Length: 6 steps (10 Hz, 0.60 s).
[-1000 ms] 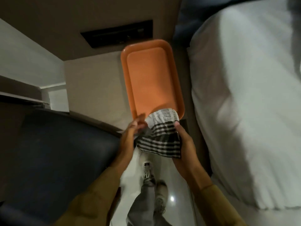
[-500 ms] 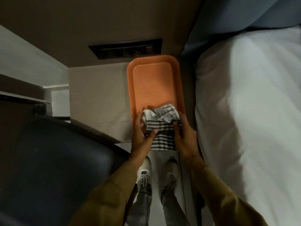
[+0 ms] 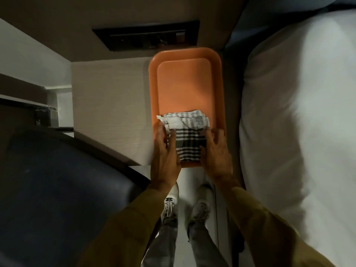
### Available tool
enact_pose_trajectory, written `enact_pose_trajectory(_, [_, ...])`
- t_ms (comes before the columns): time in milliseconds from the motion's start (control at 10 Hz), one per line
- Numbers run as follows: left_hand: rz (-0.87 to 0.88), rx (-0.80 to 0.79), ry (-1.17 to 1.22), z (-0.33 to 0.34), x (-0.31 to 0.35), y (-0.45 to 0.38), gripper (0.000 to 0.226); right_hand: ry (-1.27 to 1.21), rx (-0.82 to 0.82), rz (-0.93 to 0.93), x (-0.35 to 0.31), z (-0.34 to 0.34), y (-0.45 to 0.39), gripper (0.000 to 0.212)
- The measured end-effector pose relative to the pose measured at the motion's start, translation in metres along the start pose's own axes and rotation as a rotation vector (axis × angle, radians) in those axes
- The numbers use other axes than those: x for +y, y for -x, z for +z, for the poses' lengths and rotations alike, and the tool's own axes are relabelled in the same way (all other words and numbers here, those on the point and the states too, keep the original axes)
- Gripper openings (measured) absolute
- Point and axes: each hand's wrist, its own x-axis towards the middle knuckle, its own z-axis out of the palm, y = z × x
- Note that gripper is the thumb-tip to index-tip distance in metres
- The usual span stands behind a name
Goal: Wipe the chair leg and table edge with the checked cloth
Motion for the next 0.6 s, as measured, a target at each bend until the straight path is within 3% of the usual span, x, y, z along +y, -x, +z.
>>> enact_pose_trajectory(100, [0.008,-0.069,-0.185,0.0,0.004,-0.007,0.077,0.074,-0.075,-0.016,-0.001,-0.003,-0.006,0.068])
enact_pose_trajectory(300, [-0.078,-0.201,-0.285,-0.005,0.007,-0.032,0.127,0.053,-0.15,-0.005,-0.001,-0.006,-0.014,0.08])
enact_pose_trajectory(500, [-0.081,-0.196,-0.443,-0.016,0.022,-0.051,0.122,0.131,-0.167,-0.027,-0.001,-0.009,-0.005,0.094])
enact_pose_trajectory(600, [-0.092,-0.056,-0.438,-0.028,0.028,-0.041,0.106,0.064,0.001,-0.051,-0.006,-0.019,0.011,0.077])
